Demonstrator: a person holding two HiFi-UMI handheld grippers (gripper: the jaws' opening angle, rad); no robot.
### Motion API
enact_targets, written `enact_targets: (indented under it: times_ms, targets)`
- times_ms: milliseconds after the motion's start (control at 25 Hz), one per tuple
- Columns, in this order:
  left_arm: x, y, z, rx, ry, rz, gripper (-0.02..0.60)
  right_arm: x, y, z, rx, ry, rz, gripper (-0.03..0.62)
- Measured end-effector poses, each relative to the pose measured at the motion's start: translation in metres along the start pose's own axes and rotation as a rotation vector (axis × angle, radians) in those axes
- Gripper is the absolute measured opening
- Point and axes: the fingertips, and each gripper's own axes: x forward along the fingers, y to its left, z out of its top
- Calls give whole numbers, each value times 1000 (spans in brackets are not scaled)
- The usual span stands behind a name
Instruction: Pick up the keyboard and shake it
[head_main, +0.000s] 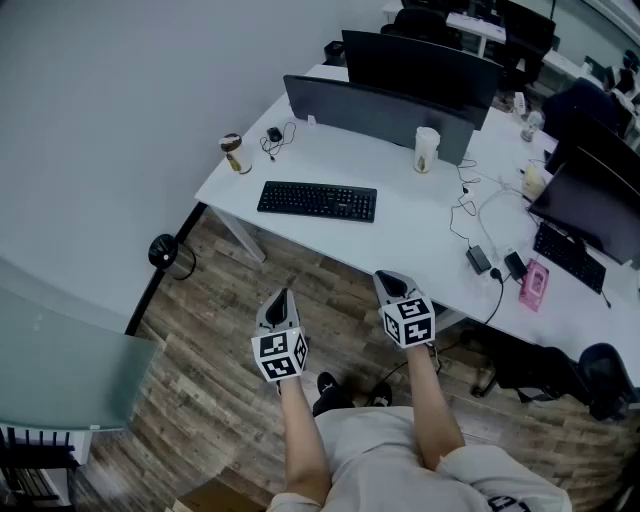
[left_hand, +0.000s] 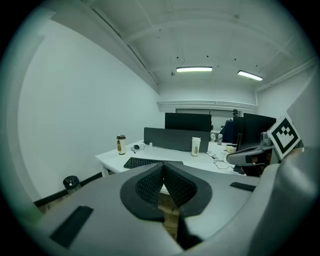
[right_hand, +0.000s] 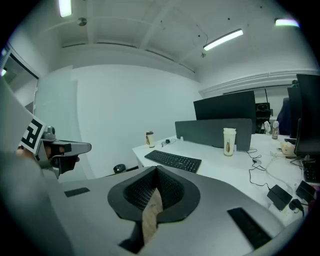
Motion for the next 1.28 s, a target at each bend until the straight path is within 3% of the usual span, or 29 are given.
enact_targets:
  times_ms: [360,560,760,1000,1280]
  targets:
    - [30,53,24,-10,-20,-40,14,34,10,18,39,23,-80,39]
    - [40,80,24,-38,-34,-82,14,45,17,30,55,-33,-147,40]
    - [51,113,12,-34,-6,-122,14,69,34,29,152,-55,-137,40]
    - [44,160,10,-52,-9,-92,14,82,60,30,174,-82,-125,41]
    - [43,184,17,-24,-28,-64,14,102,50,45,224,-120,-115,41]
